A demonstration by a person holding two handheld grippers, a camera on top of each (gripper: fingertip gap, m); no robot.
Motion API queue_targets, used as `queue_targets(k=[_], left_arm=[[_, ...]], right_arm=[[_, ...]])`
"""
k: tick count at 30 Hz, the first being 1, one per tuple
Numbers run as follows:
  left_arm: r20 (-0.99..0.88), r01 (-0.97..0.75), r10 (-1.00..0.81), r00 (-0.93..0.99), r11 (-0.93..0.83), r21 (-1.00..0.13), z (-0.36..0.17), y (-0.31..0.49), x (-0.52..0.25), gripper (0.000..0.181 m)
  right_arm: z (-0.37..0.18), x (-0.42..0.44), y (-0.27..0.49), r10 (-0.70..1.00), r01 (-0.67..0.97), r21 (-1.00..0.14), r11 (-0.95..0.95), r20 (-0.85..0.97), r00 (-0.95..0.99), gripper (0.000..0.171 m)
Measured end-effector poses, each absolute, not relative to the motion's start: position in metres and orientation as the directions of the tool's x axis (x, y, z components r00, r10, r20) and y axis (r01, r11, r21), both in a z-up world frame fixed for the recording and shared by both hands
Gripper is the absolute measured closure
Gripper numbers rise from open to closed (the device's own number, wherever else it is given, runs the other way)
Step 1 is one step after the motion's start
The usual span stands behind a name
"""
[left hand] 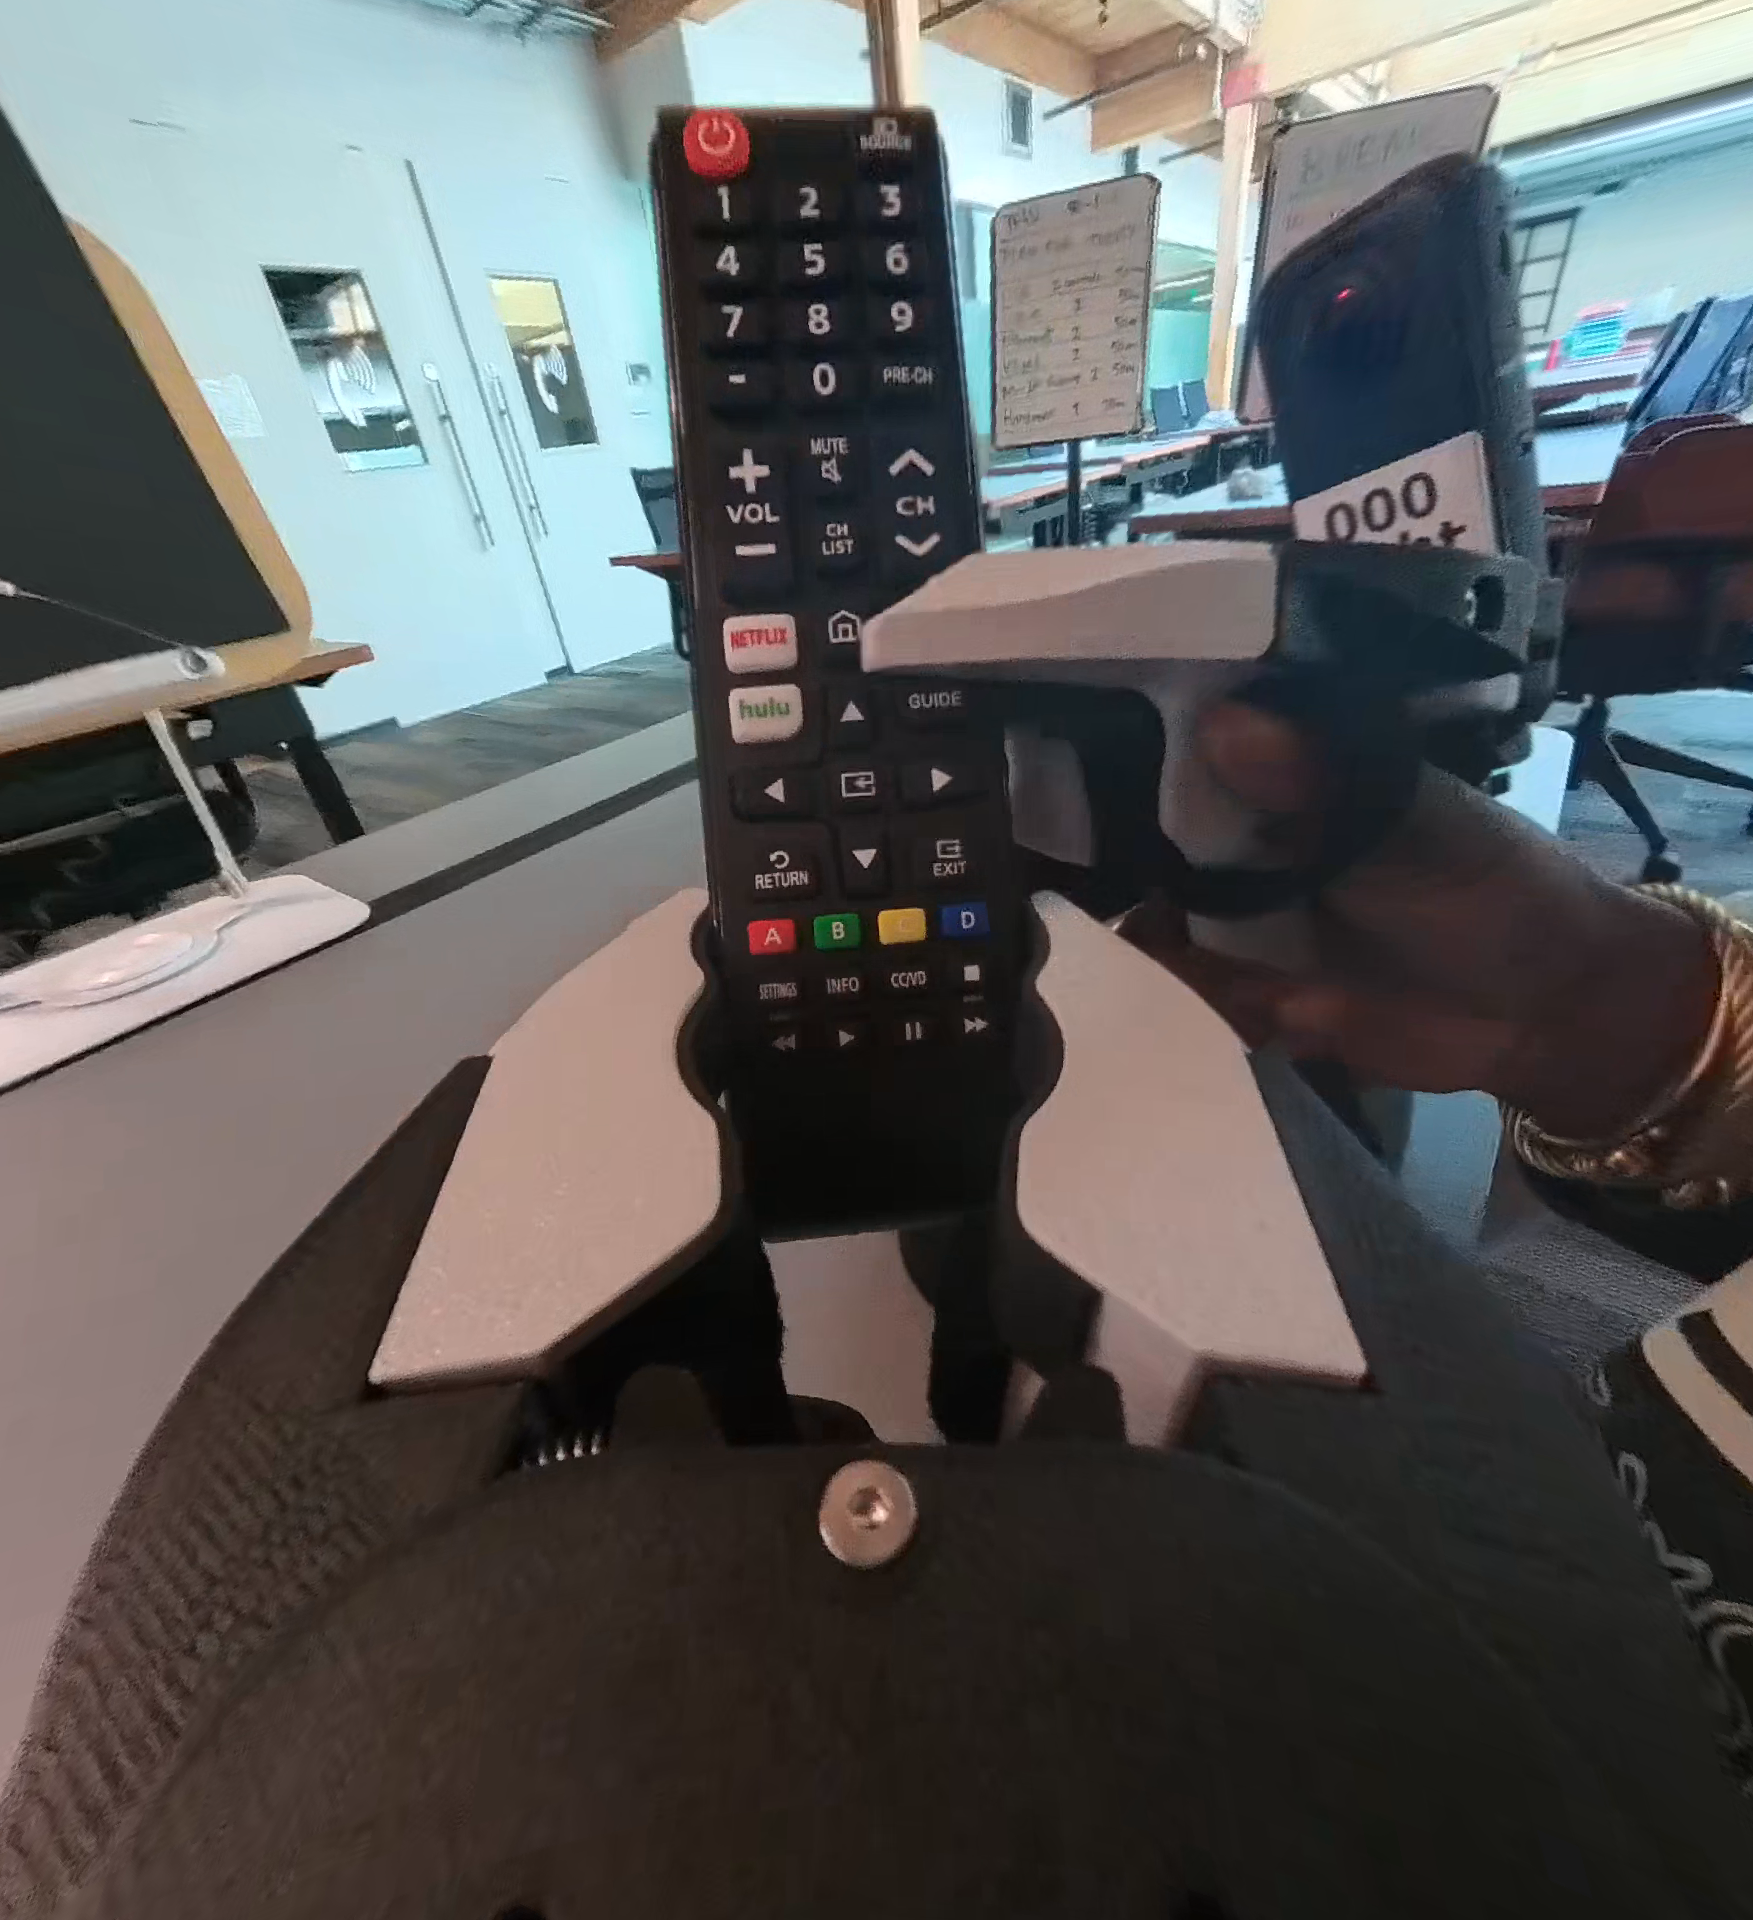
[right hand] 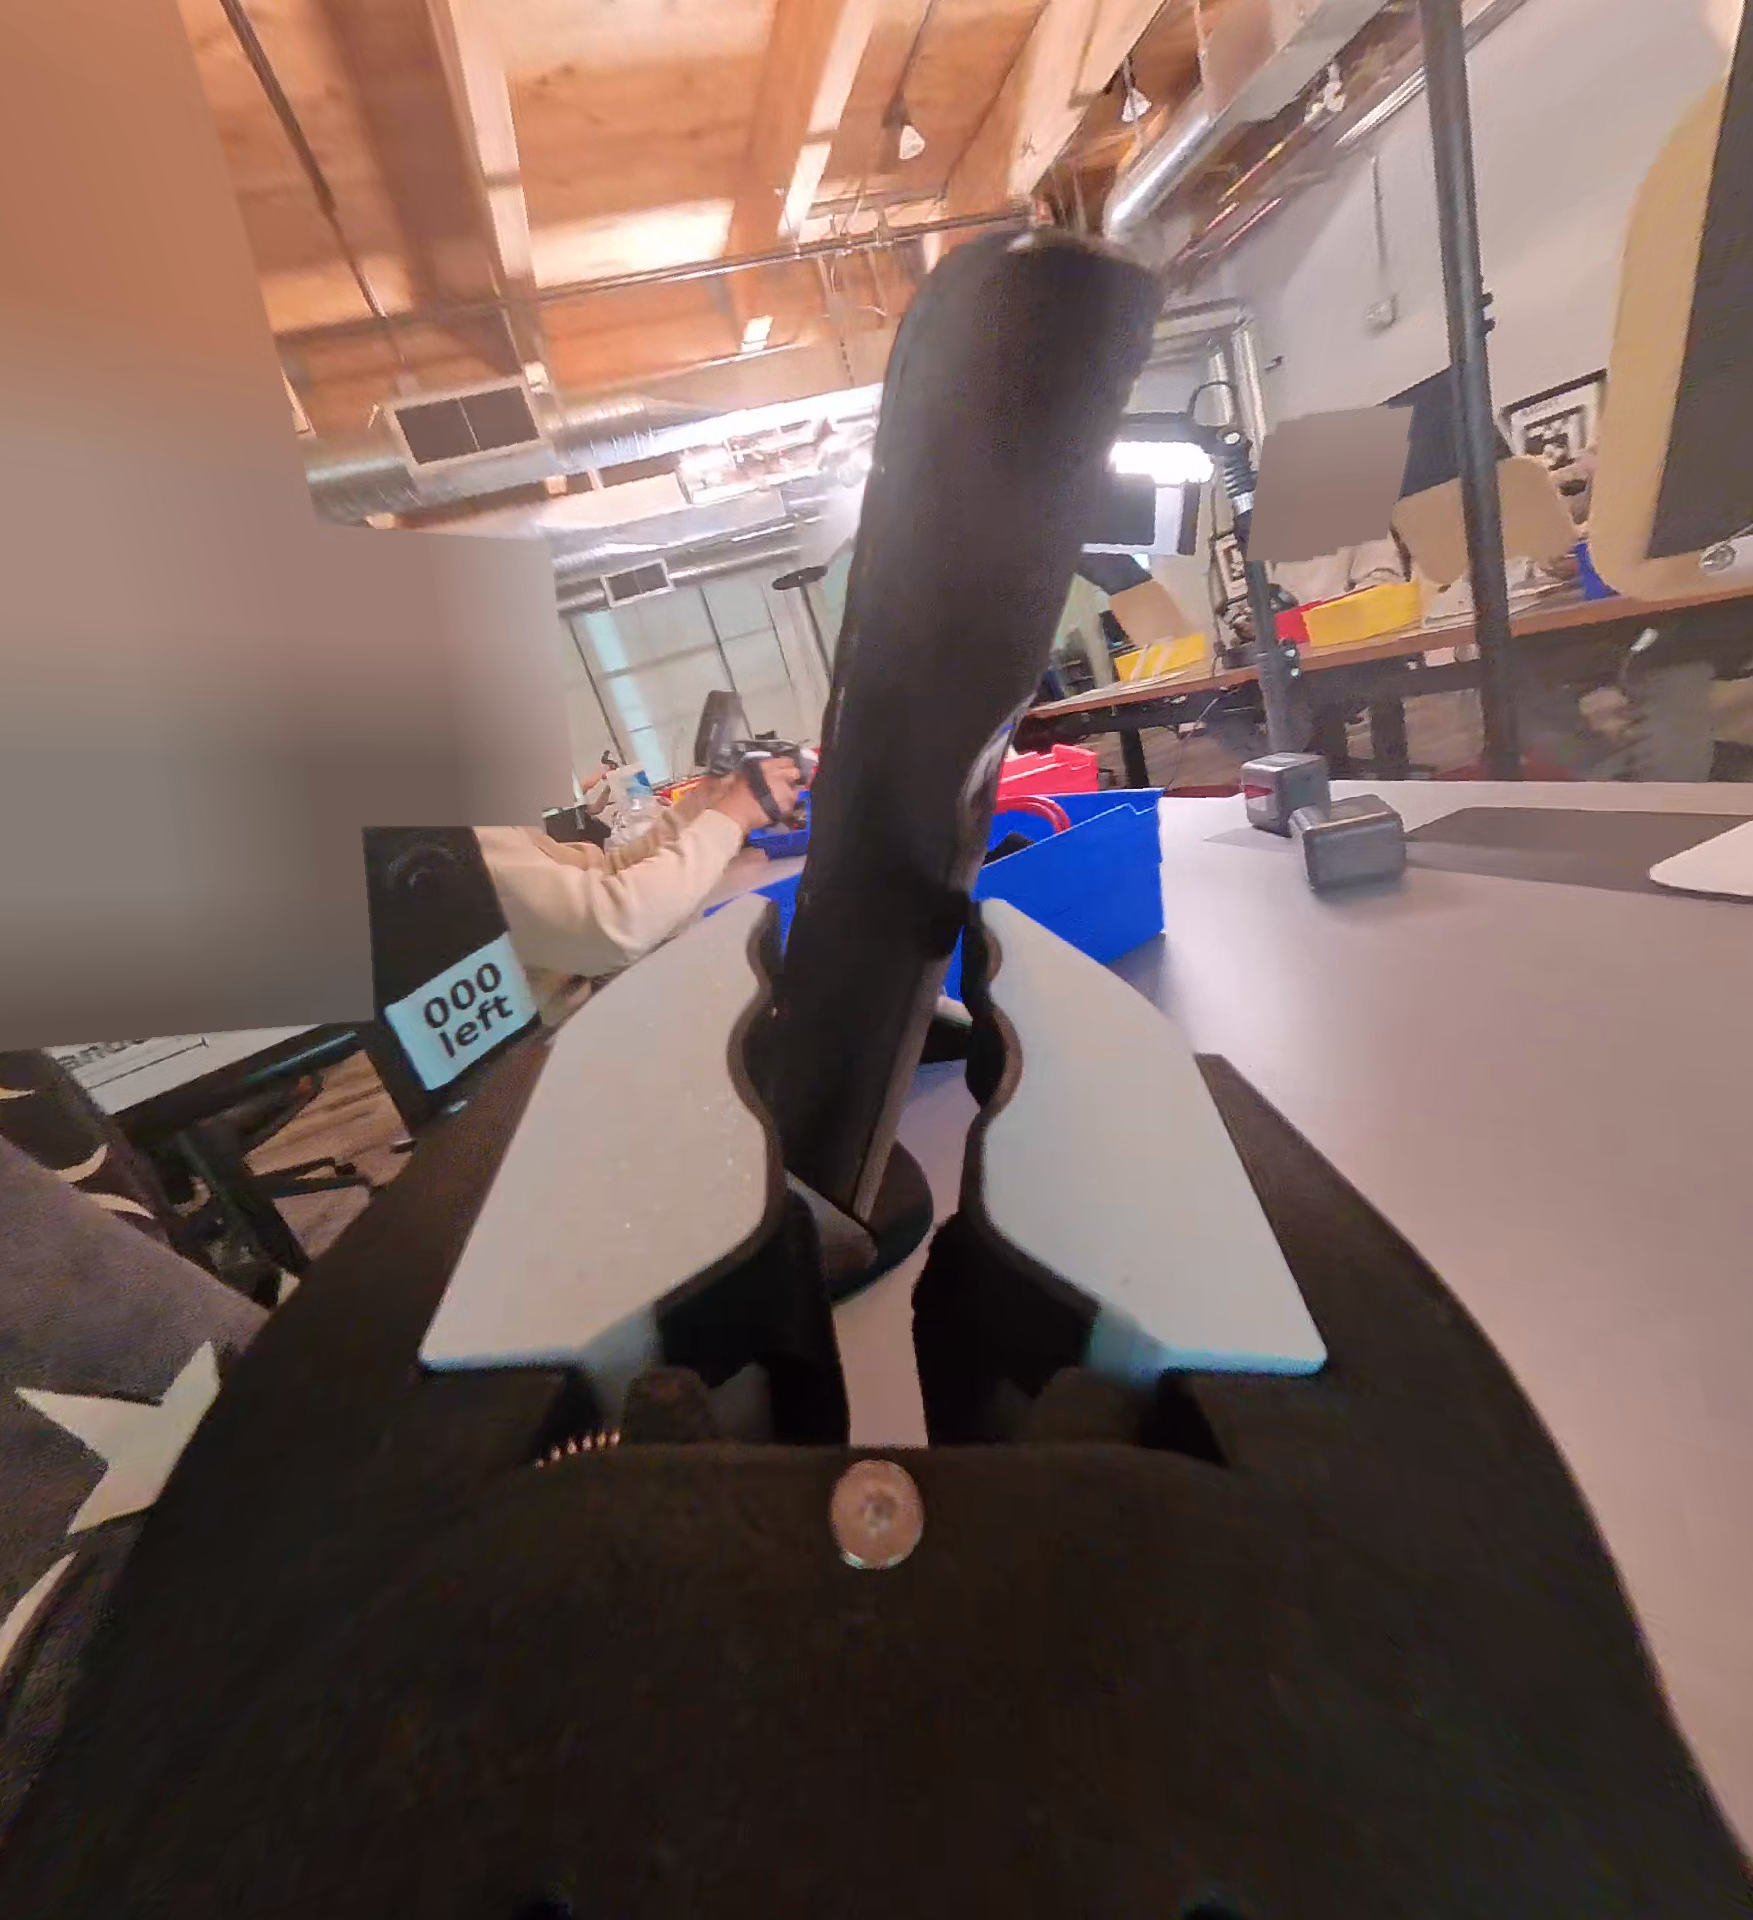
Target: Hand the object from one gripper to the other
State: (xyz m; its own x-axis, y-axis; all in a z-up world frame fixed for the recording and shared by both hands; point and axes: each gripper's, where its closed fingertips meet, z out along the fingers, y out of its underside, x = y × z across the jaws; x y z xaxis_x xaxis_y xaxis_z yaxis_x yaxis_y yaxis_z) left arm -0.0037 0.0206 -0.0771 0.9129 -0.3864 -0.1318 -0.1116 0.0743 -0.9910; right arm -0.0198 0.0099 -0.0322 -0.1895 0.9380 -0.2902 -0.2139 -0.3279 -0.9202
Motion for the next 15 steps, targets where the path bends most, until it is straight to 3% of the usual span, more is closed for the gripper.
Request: queue_targets(k=[3,7,9,15], left_arm=[[-0.073,-0.044,-0.514,0.854,0.070,-0.997,-0.076,0.012,0.007,0.128],[0.306,0.310,-0.756,0.579,-0.143,-0.940,-0.068,-0.008,0.016,0.109],[0.429,0.410,-0.795,0.429,-0.252,-0.877,-0.064,-0.014,0.017,0.109],[0.406,0.389,-0.839,0.364,-0.259,-0.884,-0.068,-0.018,0.035,0.153]], right_arm=[[-0.033,-0.014,0.007,0.911,-0.197,-0.910,-0.366,-0.307,-0.275,0.138],[-0.025,0.000,0.001,0.849,-0.201,-0.878,-0.436,-0.326,-0.416,0.140],[-0.023,0.003,-0.004,0.830,-0.187,-0.878,-0.440,-0.318,-0.459,0.140],[-0.028,0.001,-0.018,0.803,-0.128,-0.899,-0.419,-0.301,-0.514,0.140]])
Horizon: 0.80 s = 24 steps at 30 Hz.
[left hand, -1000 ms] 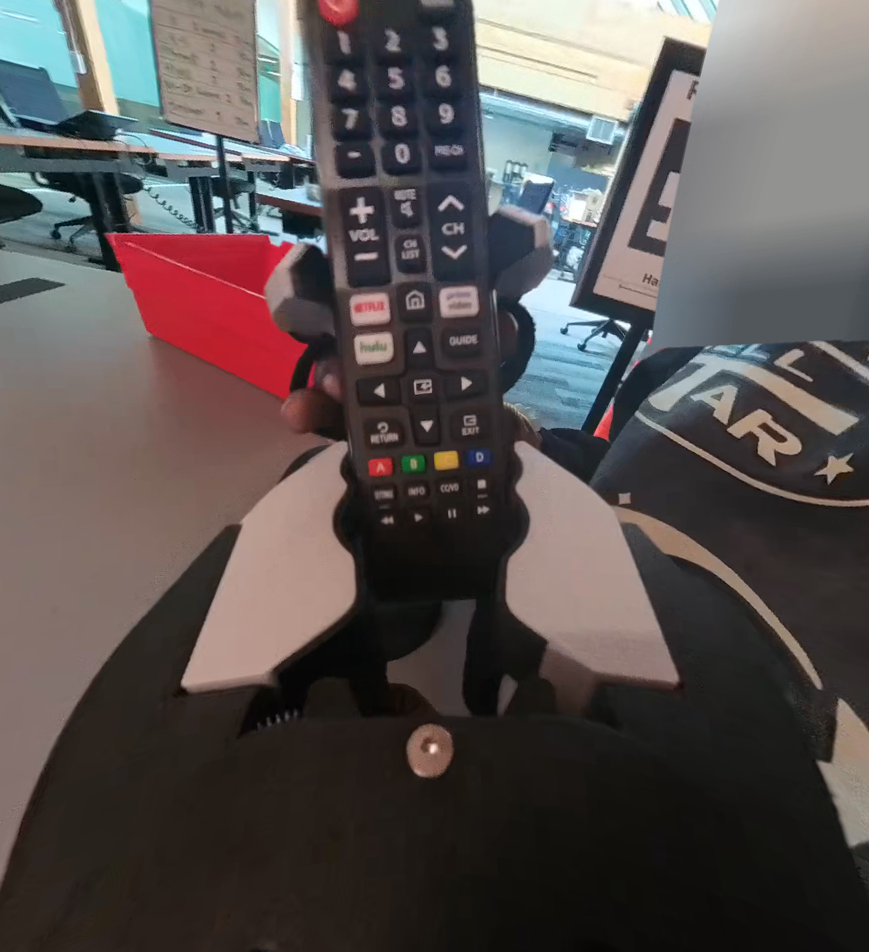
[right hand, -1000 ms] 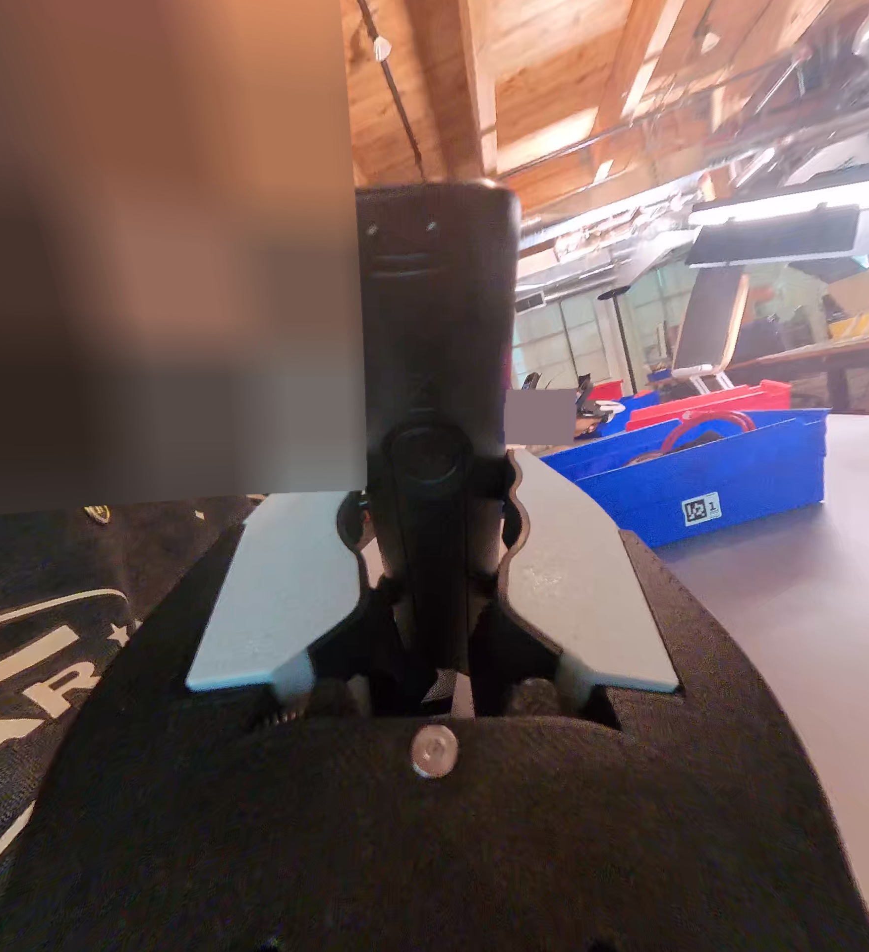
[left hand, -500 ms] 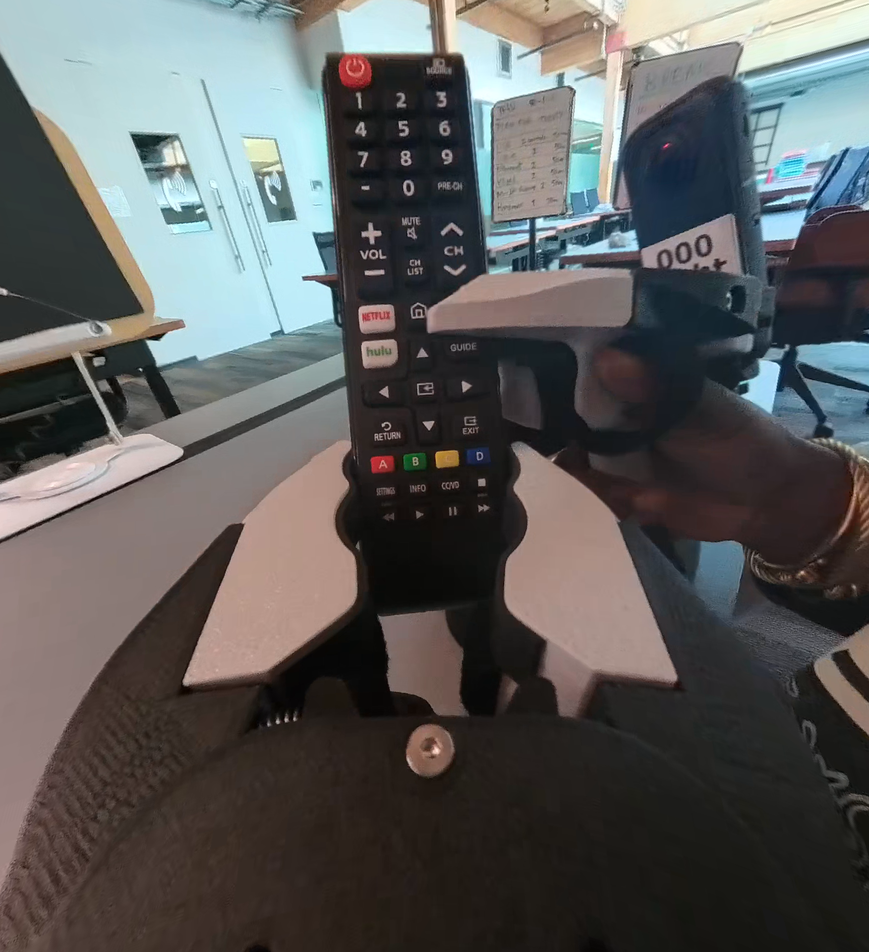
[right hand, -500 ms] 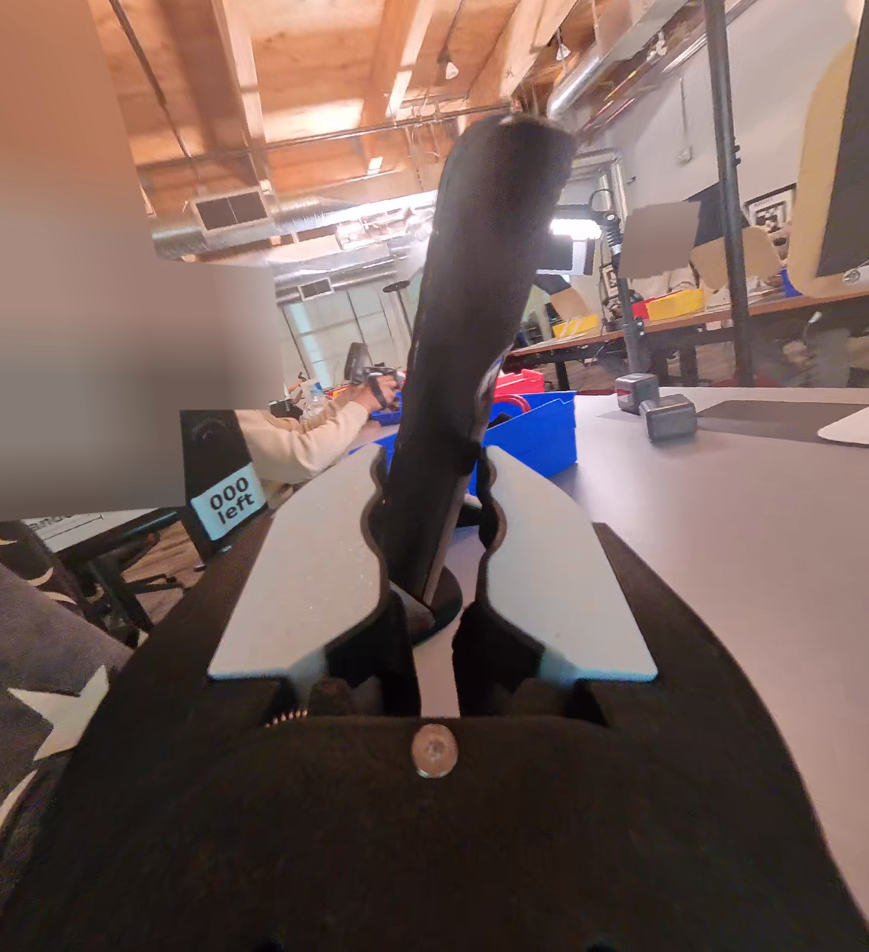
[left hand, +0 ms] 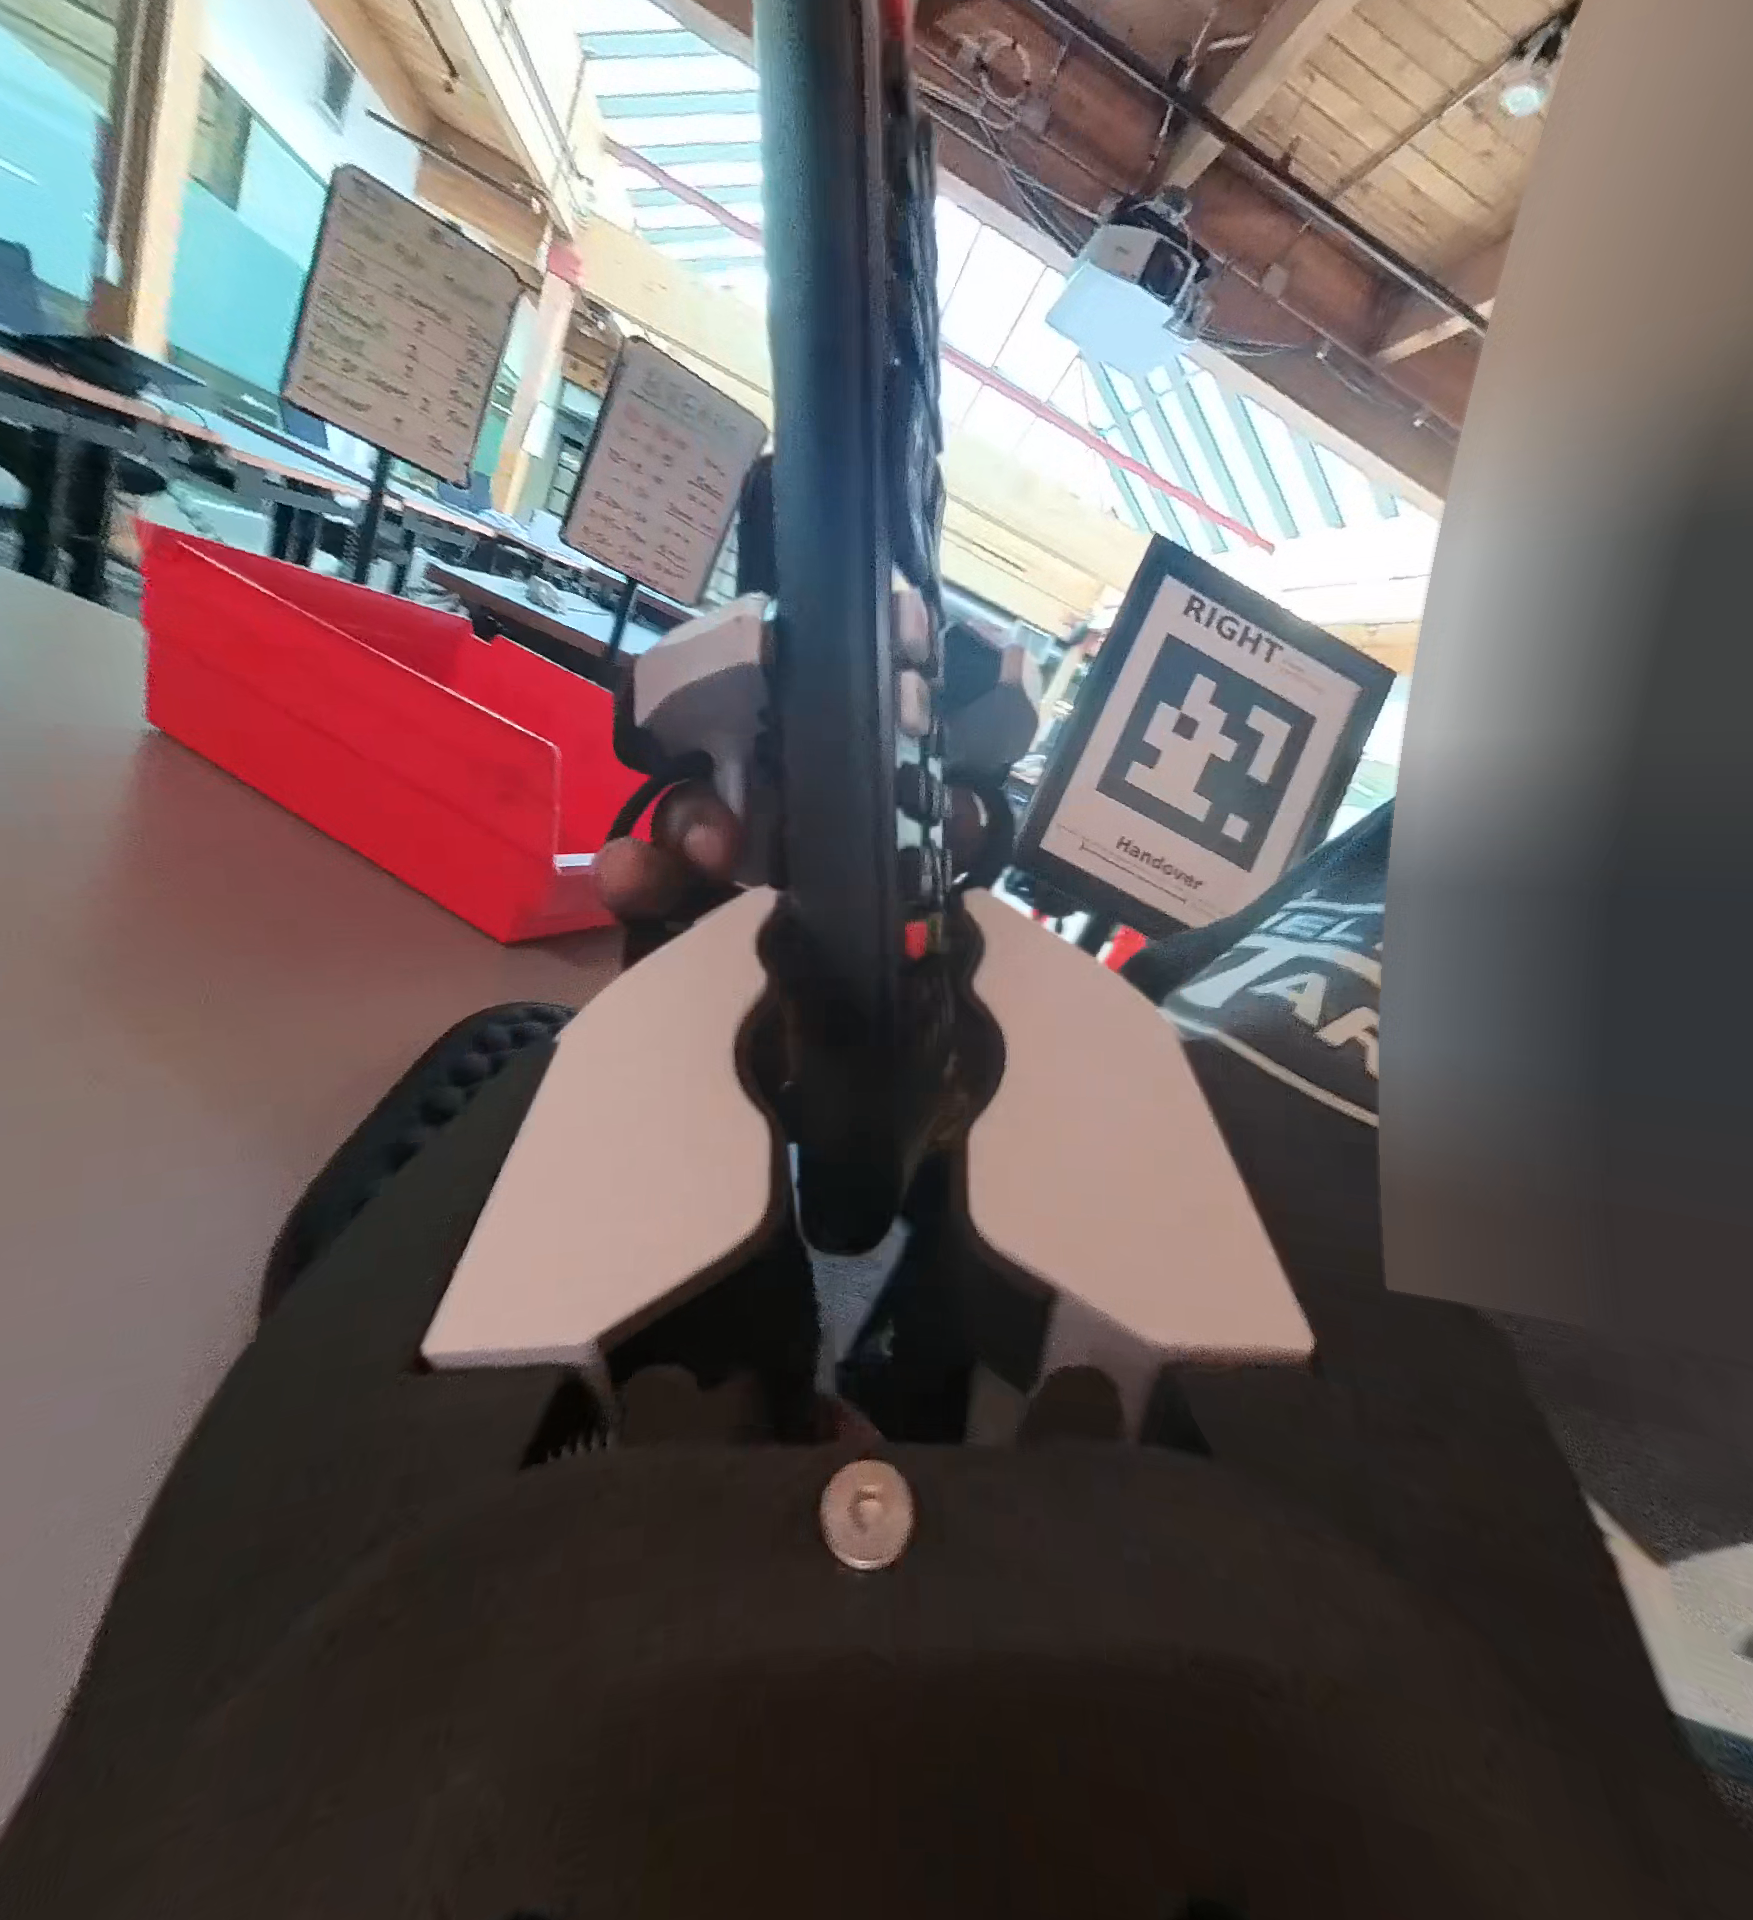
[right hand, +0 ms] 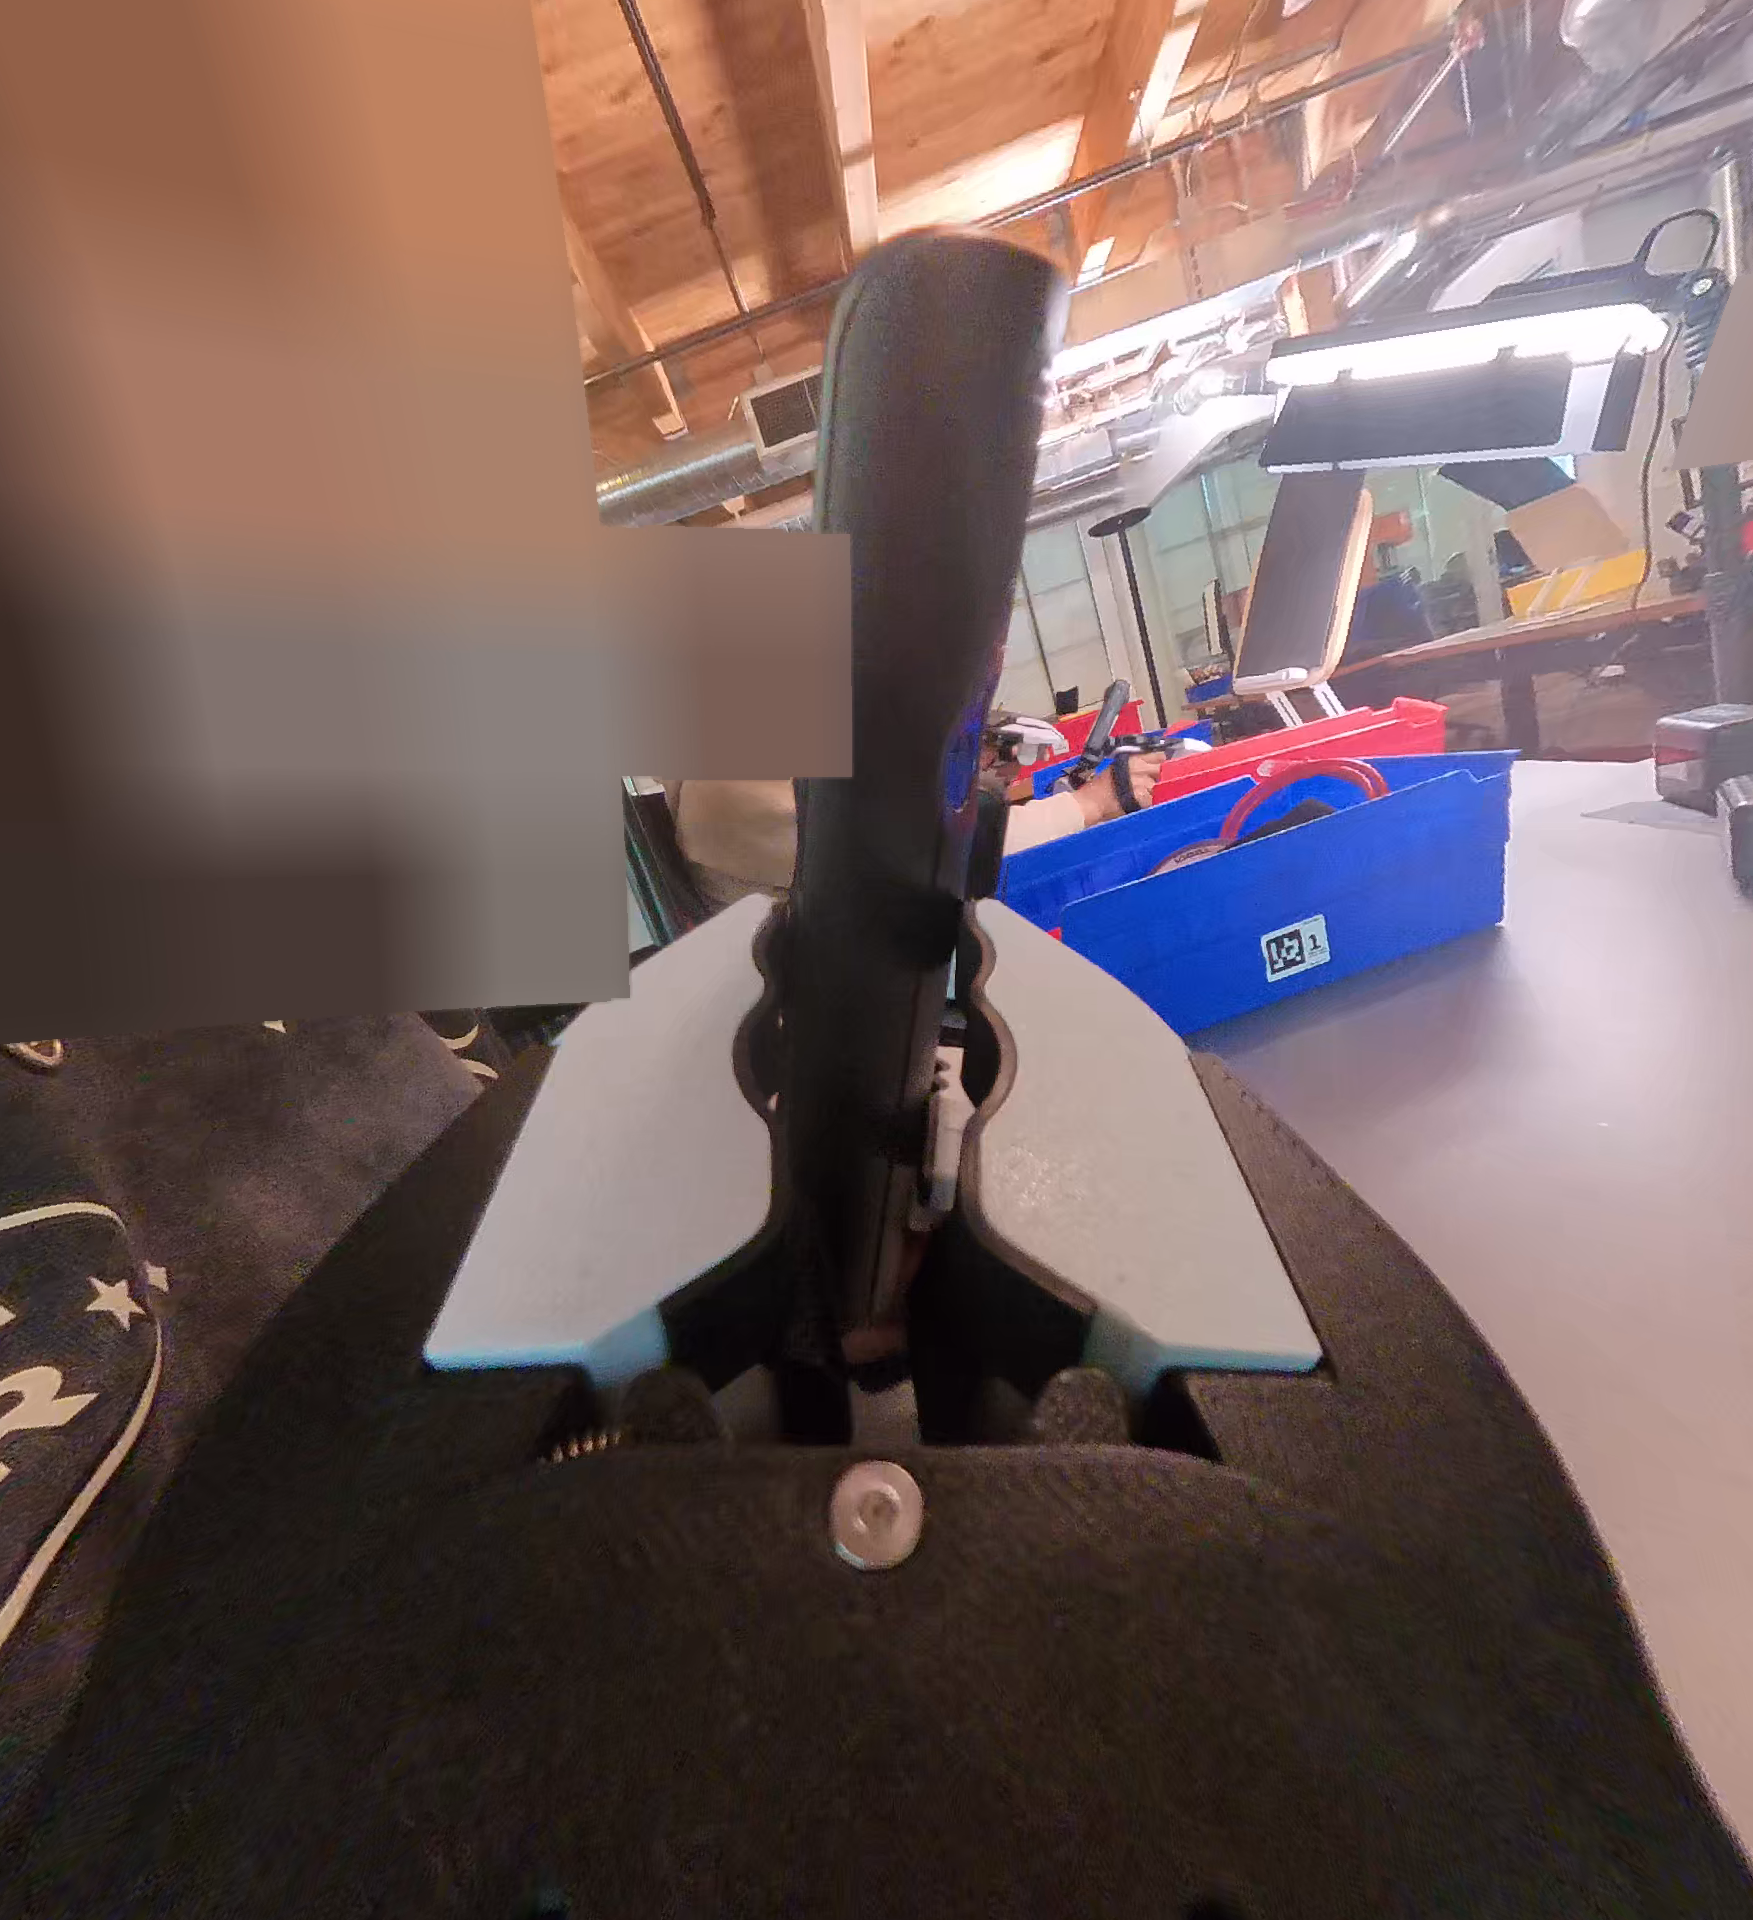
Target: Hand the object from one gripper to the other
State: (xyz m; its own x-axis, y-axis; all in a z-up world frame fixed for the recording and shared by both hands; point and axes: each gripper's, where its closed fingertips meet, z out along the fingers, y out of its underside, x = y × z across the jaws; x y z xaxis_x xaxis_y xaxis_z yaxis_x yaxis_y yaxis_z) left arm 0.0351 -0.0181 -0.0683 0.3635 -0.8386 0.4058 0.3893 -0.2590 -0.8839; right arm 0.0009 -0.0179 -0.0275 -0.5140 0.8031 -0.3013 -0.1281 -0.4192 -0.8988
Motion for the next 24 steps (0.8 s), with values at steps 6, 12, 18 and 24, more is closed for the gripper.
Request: queue_targets(k=[6,12,18,24], left_arm=[[0.274,0.338,-0.632,0.725,-0.020,-0.941,-0.077,0.012,0.005,0.156],[-0.124,-0.103,-0.198,0.972,0.111,-0.988,-0.084,0.026,-0.032,0.156],[-0.261,-0.245,-0.188,0.947,0.106,-0.964,-0.093,0.028,-0.014,0.155],[0.020,0.048,-0.575,0.818,0.034,-0.998,-0.092,0.015,0.016,0.122]], right_arm=[[-0.038,-0.013,0.004,0.905,-0.150,-0.916,-0.373,-0.323,-0.275,0.128],[-0.048,-0.026,0.016,0.945,-0.170,-0.931,-0.325,-0.327,-0.014,0.102],[-0.052,-0.034,0.017,0.942,-0.143,-0.932,-0.333,-0.337,0.006,0.117],[-0.040,-0.016,0.005,0.880,-0.166,-0.880,-0.445,-0.396,-0.261,0.120]])
